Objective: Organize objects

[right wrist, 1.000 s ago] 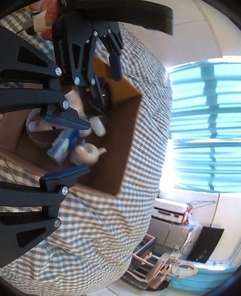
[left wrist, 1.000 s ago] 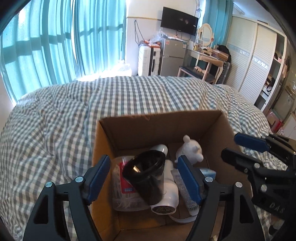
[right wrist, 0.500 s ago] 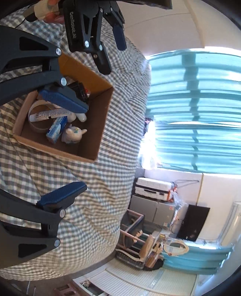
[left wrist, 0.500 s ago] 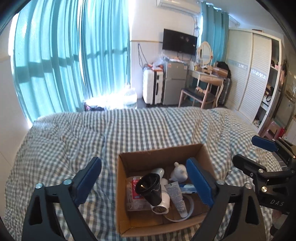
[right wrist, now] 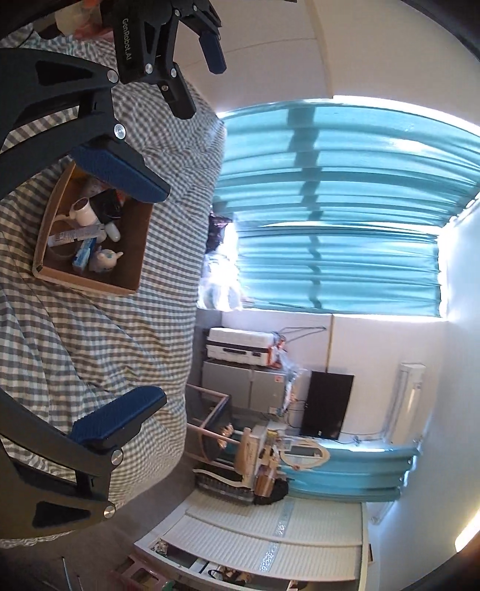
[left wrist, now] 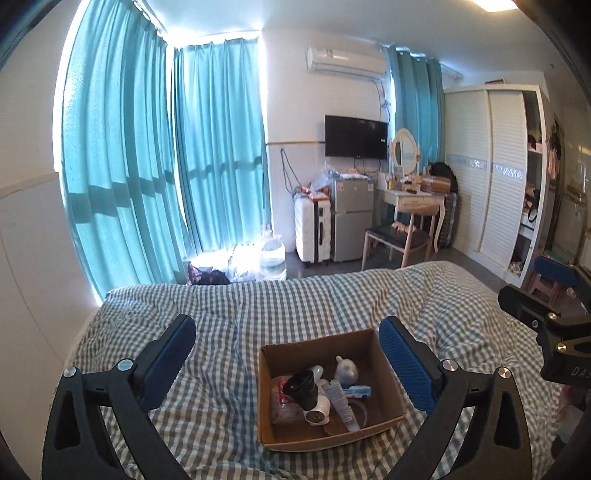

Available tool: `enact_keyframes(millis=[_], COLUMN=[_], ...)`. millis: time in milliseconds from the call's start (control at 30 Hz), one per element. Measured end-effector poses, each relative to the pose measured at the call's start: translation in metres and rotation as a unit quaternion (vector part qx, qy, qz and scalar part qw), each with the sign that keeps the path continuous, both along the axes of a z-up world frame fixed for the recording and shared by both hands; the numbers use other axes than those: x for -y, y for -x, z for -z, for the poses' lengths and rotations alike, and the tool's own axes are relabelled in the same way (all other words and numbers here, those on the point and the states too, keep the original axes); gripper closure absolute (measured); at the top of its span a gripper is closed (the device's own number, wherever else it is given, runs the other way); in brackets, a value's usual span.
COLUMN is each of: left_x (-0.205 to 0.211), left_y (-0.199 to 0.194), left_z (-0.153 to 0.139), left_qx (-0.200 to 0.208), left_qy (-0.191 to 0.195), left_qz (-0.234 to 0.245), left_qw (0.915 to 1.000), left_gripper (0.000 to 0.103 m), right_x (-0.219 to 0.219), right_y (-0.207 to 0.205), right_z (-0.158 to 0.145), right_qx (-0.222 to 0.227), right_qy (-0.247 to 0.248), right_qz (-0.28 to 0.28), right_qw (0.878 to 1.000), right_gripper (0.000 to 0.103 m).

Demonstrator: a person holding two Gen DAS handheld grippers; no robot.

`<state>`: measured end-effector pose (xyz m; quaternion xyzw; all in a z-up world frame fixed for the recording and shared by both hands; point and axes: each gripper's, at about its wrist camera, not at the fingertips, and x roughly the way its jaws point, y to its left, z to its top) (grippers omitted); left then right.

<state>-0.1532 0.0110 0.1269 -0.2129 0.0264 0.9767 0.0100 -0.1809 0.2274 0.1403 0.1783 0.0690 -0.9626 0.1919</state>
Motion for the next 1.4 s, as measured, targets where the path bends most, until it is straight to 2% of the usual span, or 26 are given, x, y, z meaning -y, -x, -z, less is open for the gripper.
enact_keyframes(millis=[133,267,400,467,567,700,900,1000,1100,1233,1400], left_x=[-0.004,-0.007,-0.003,-0.002,-0.001,0.002,0.010,0.009,0.008,0.008,0.006], left_y=[-0.034,-0.072,-0.115,-0.130,-0.144,-0.155,-0.161,-0.160,-0.158,-0.160,-0.161], left_z=[-0.020,-0.029,-0.025,-0.018,-0.004,0.024,0.073,0.093,0.104,0.107,0.105], left_qx=[-0.036,-0.066,-0.103,-0.111,-0.108,-0.103,-0.070,-0.056,-0.047,-0.046,-0.049], left_qy=[0.001,0.005,-0.026,-0.037,-0.032,-0.023,-0.037,-0.021,-0.006,-0.011,-0.003], left_qz=[-0.003,-0.033,-0.048,-0.048,-0.056,-0.063,-0.088,-0.093,-0.098,-0.099,-0.096], left_qw=[0.9993,0.9972,0.9932,0.9920,0.9921,0.9925,0.9930,0.9939,0.9941,0.9939,0.9941], left_gripper=[0.001,0.000,0.000,0.000,0.000,0.000,0.000,0.000,0.000,0.000,0.000], right_x=[-0.016,-0.033,-0.049,-0.052,-0.047,-0.036,-0.022,-0.017,-0.017,-0.021,-0.023], right_y=[-0.030,-0.061,-0.094,-0.102,-0.115,-0.132,-0.131,-0.132,-0.128,-0.123,-0.124], right_z=[-0.014,-0.018,-0.006,0.003,0.028,0.063,0.109,0.128,0.138,0.147,0.144], right_qx=[-0.027,-0.050,-0.069,-0.069,-0.066,-0.089,-0.062,-0.058,-0.049,-0.024,-0.019], right_qy=[0.012,0.032,0.075,0.082,0.053,0.017,0.009,-0.003,-0.006,0.002,0.012], right_qz=[0.009,0.011,0.012,0.012,0.012,0.031,0.016,0.011,0.015,0.023,0.027], right_qw=[1.000,0.998,0.995,0.994,0.996,0.995,0.998,0.998,0.999,0.999,0.999], right_gripper=[0.003,0.003,0.002,0.002,0.002,0.001,0.001,0.001,0.001,0.001,0.001])
